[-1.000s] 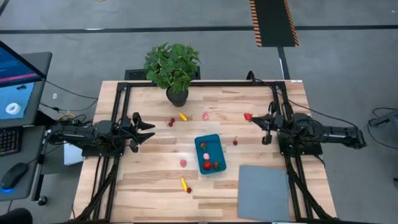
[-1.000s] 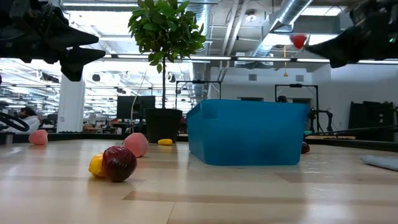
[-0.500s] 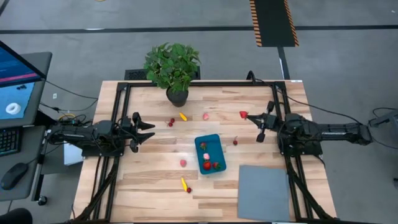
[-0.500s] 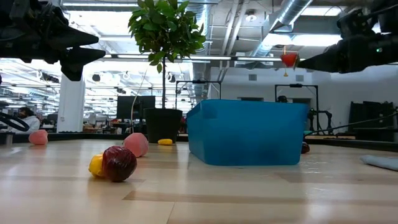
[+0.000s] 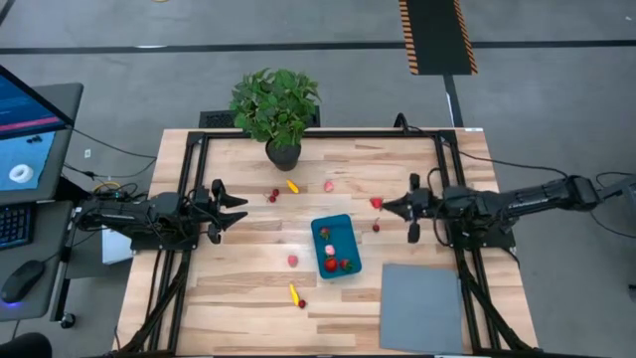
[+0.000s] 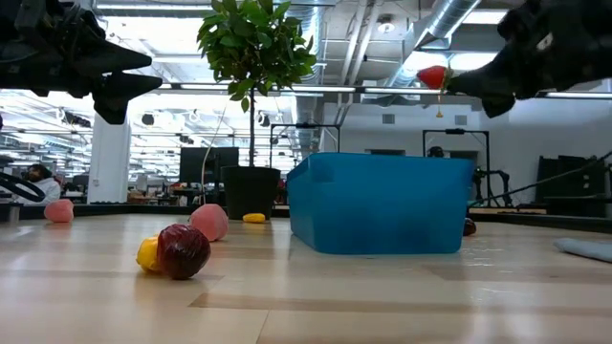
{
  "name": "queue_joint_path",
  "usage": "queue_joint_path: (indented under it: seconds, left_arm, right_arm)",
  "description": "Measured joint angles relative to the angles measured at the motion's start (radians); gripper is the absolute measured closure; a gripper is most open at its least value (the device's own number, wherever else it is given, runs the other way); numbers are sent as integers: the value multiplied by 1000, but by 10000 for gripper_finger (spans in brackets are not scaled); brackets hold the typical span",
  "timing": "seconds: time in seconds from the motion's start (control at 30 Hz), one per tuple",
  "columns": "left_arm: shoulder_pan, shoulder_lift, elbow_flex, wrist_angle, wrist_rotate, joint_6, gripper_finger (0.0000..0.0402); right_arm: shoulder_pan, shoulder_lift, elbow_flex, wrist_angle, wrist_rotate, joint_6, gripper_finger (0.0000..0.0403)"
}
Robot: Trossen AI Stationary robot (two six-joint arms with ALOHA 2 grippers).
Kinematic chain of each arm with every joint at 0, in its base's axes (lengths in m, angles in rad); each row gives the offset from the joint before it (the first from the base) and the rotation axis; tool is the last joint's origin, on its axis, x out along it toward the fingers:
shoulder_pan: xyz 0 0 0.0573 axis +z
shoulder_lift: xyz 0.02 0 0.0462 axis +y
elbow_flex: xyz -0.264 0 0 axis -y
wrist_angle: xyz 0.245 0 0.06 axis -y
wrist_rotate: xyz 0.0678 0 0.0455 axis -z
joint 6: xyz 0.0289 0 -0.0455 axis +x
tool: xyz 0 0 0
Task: Pick and placing Produce into tupperware
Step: Put the strawberry into the blue bin
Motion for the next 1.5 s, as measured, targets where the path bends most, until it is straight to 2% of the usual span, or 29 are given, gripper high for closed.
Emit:
queue_joint_path:
  seconds: [0.07,0.23,0.47,0.7,0.87,1.1,1.5]
  left_arm:
    - [0,0,0,0,0,7,221]
    - [0,0,0,0,0,28,221]
    - [0,0,0,0,0,26,221]
    - [0,0,0,0,2,25,221]
    - [0,0,0,-1,11,15,221]
    - [0,0,0,-5,40,-3,221]
    - [0,0,0,-5,40,-3,221]
  right_arm:
    - [27,59,28,2,-38,10,382]
    - [71,224,98,82,-55,31,382]
    - [71,488,235,76,-109,151,381]
    - [66,754,370,77,-178,175,382]
    - [57,888,439,67,-233,177,381]
    - [58,986,518,-51,-242,177,379]
    - [42,1021,550,-54,-242,168,374]
